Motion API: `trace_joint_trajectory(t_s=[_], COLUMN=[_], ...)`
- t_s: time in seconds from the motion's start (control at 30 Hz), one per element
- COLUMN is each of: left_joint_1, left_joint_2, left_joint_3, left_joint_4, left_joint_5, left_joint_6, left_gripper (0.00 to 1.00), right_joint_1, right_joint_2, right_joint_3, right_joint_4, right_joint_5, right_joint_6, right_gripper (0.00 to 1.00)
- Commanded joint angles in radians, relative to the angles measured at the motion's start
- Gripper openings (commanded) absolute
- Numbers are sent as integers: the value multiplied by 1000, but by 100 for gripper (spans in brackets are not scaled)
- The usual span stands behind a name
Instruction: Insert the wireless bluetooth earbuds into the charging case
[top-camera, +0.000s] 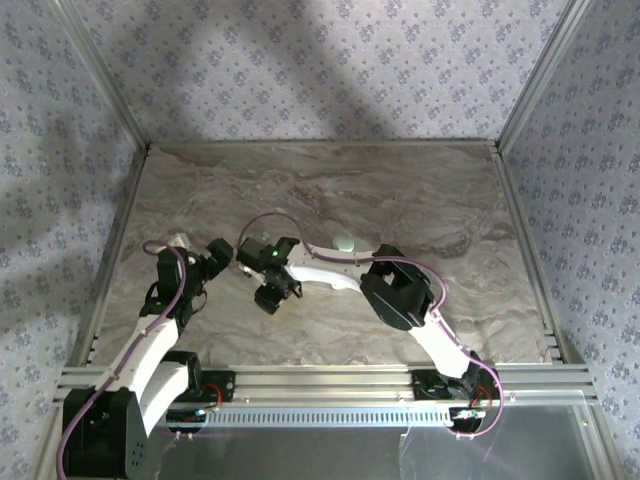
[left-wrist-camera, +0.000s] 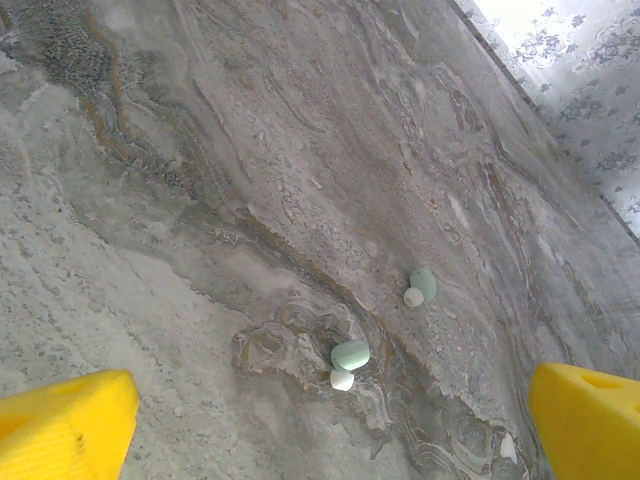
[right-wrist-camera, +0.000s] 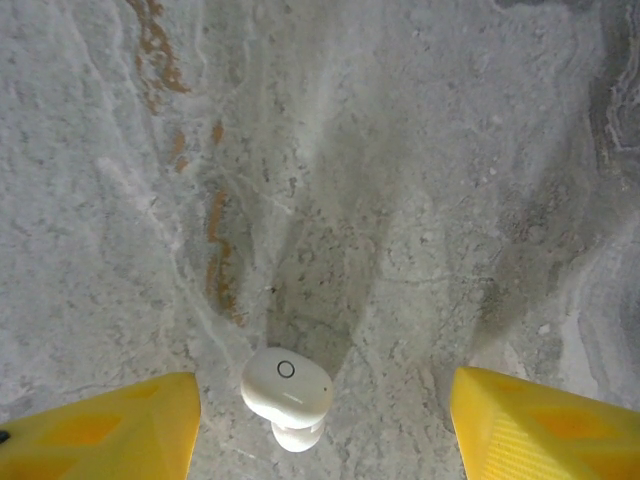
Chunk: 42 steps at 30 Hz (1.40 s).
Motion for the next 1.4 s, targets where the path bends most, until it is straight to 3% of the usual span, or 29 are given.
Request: trace_joint_trajectory(t_s=[0.0, 0.23, 0.53, 0.83, 1.37], left_joint_1=[-3, -3, -2, -3, -5], left_joint_2=[-3, -1, 7, 13, 27], left_joint_3=[-3, -3, -3, -2, 0], left_joint_4=[23, 23, 29, 32, 40], left_joint_5=[10, 10, 15, 17, 23], left_joint_6=[-6, -5, -7, -7, -7], left_gripper=[100, 100, 100, 100, 100], right_joint_1=[-4, -39, -72, -100, -132], right_joint_2=[20, 24, 19, -8, -6], right_joint_3=[38, 42, 43, 14, -12], right_joint_4=[-51, -36, -11, 31, 19], right_joint_5=[37, 50, 20, -119, -222], right_joint_6=[0, 54, 101, 126, 173], right_gripper=[66, 59, 58, 52, 43])
